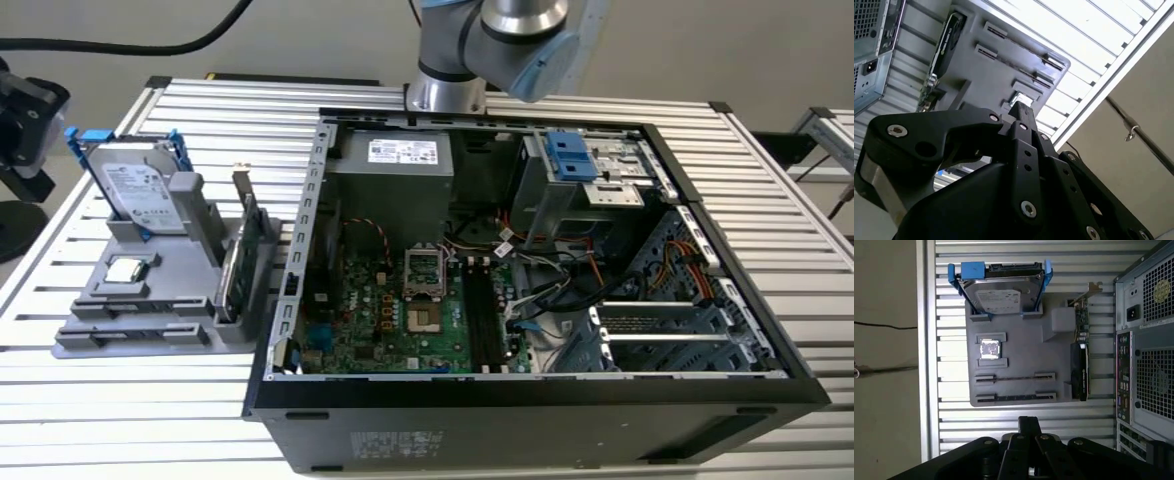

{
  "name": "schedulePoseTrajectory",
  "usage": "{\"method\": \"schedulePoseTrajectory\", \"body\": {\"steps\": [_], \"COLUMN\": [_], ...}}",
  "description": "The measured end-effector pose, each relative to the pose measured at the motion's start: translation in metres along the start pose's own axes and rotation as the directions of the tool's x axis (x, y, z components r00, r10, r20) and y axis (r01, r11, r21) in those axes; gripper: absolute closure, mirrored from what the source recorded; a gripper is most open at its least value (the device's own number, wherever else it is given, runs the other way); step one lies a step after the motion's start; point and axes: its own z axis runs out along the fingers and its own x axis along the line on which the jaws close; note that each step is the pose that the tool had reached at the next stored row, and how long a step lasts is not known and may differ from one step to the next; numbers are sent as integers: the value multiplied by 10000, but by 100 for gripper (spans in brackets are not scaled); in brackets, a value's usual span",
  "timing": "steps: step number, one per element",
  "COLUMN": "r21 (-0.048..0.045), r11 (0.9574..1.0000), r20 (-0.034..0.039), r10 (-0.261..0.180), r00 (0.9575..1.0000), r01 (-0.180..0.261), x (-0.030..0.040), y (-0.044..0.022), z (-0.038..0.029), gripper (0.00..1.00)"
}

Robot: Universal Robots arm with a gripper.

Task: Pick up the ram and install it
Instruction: 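Pick up the ram and move it above insertion slot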

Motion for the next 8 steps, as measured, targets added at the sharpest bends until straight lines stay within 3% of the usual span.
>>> {"method": "schedulePoseTrajectory", "body": {"steps": [8], "r21": [1], "r11": [10000], "r20": [-4], "r10": [-33], "r00": [10000], "r01": [33], "x": [-3], "y": [-66], "z": [-4], "gripper": [100]}}
